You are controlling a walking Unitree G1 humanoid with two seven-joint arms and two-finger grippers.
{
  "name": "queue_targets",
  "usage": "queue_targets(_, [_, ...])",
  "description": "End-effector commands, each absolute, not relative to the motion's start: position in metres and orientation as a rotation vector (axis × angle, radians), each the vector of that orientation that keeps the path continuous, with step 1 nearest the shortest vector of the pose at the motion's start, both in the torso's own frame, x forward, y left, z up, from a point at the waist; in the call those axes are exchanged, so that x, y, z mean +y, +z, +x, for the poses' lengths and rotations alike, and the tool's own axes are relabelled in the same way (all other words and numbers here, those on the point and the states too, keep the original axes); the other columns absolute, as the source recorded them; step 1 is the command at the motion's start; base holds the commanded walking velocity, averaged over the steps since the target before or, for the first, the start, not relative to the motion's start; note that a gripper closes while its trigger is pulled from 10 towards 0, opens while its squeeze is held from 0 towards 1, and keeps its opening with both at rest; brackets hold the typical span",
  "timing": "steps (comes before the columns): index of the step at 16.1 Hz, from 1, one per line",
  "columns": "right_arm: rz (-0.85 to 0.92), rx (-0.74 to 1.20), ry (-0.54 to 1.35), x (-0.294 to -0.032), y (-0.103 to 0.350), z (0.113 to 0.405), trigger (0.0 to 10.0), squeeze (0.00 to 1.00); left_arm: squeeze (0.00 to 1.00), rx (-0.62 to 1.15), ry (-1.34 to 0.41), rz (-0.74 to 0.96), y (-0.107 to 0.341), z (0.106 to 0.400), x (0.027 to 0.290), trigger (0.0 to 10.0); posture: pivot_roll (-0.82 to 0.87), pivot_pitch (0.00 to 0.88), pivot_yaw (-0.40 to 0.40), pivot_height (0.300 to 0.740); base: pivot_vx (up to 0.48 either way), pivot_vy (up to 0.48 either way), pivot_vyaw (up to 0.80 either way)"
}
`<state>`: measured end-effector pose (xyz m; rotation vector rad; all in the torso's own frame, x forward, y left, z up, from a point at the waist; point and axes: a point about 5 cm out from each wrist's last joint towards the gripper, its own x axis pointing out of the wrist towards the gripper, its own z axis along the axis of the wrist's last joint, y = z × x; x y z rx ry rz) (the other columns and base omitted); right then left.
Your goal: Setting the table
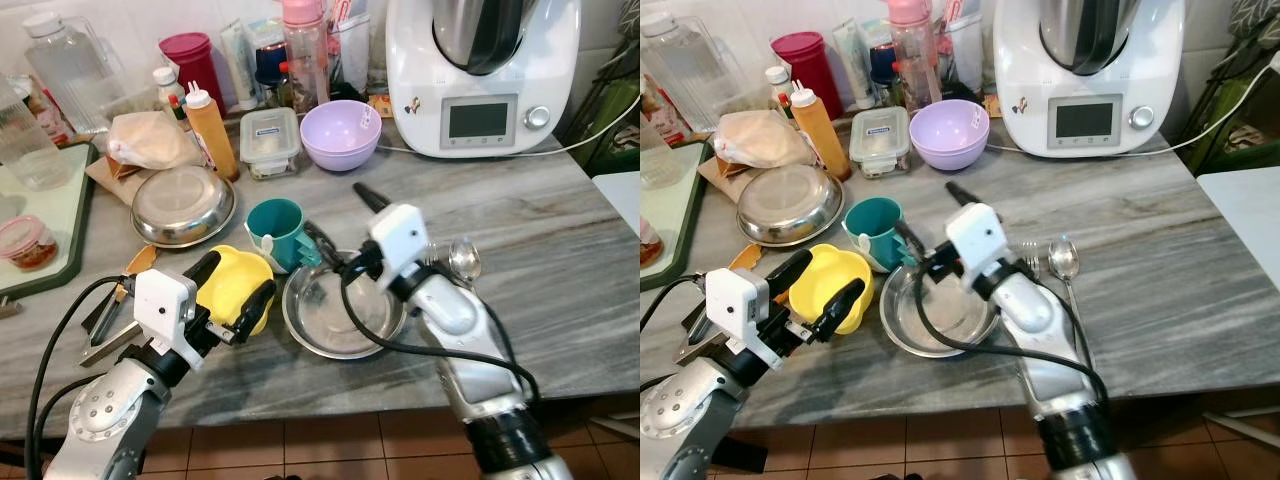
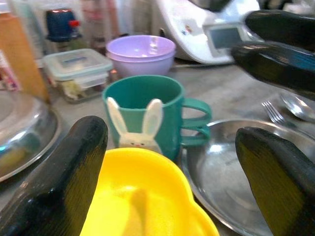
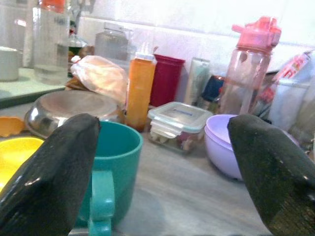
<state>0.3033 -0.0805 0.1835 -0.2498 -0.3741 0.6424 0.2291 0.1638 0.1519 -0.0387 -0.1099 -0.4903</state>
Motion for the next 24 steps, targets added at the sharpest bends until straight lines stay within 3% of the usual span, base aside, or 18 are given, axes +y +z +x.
queue_targets(1, [-0.329, -0.437, 0.621, -0.086, 0.190, 0.296, 10.0, 1.00, 0.00, -0.111, -0.457, -0.035, 0.151, 0.228, 0.169, 10.0, -0.09, 0.090, 0.087, 0.740, 0.000, 0.000, 0.00])
queue_targets(9, [-0.376, -0.413, 0.466, -0.112, 0.185, 0.291, 10.0, 1.00, 0.00, -0.159, -0.180, -0.072, 0.151, 0.240, 0.183, 10.0, -0.10, 0.076, 0.055, 0.740, 0.000, 0.000, 0.00])
queue_targets(11, [-0.462, -0.425, 0.393, -0.124, 0.184, 0.291, 10.0, 1.00, 0.00, -0.132, -0.125, -0.071, 0.145, 0.239, 0.184, 10.0, -0.10, 0.076, 0.054, 0.740, 0.000, 0.000, 0.00])
queue_targets(24, [-0.475, -0.412, 0.382, -0.126, 0.179, 0.291, 10.0, 1.00, 0.00, -0.072, -0.109, 0.003, 0.136, 0.235, 0.178, 10.0, -0.09, 0.087, 0.062, 0.740, 0.000, 0.000, 0.00])
